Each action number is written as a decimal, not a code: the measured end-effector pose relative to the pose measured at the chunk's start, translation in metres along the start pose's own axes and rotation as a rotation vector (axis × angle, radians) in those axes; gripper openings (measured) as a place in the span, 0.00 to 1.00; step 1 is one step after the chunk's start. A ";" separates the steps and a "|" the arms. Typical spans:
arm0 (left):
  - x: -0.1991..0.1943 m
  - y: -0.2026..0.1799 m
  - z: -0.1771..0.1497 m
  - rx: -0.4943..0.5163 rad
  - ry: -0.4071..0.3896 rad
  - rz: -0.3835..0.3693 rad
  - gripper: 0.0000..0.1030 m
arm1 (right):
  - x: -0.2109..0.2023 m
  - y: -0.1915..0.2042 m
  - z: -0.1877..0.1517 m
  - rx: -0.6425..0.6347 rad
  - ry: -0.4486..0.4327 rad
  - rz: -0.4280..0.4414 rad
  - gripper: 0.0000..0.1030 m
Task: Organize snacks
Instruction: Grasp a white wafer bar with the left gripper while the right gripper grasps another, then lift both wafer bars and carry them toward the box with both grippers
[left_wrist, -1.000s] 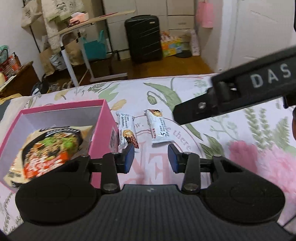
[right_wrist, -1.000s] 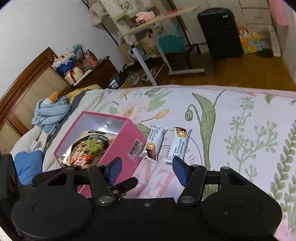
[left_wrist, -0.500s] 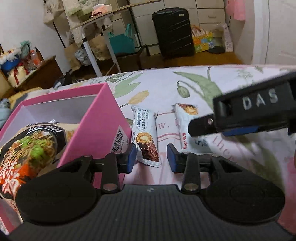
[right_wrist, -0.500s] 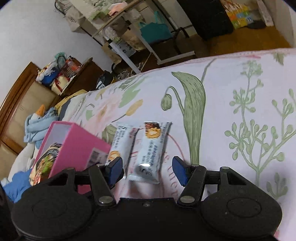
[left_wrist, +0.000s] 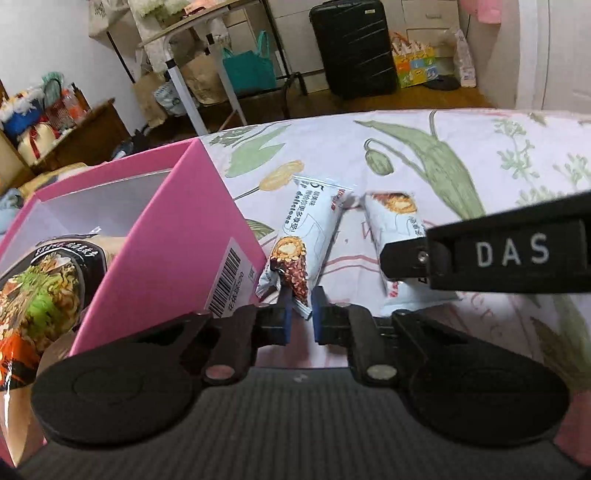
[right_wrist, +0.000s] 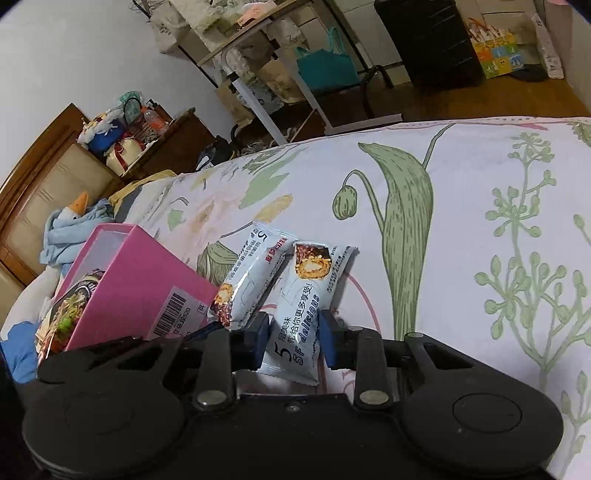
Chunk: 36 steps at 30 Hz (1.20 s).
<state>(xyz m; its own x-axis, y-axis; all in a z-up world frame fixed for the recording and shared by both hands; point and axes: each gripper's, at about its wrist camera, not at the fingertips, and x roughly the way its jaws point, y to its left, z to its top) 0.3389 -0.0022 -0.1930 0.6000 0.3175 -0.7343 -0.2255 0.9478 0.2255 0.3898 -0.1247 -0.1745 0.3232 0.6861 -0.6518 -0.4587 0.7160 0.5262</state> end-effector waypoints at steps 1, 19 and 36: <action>-0.002 0.001 0.000 -0.003 -0.003 -0.011 0.07 | -0.002 0.000 0.001 0.000 -0.002 -0.004 0.31; -0.047 0.028 -0.009 -0.074 0.031 -0.199 0.04 | -0.054 0.013 -0.004 0.084 -0.026 -0.159 0.28; -0.078 0.056 -0.022 -0.095 0.206 -0.573 0.04 | -0.094 0.026 -0.044 0.168 -0.041 -0.283 0.28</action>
<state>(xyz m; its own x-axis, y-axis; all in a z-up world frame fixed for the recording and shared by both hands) 0.2626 0.0254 -0.1369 0.4878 -0.2628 -0.8325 0.0158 0.9561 -0.2925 0.3107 -0.1759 -0.1237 0.4534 0.4592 -0.7639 -0.2045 0.8878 0.4123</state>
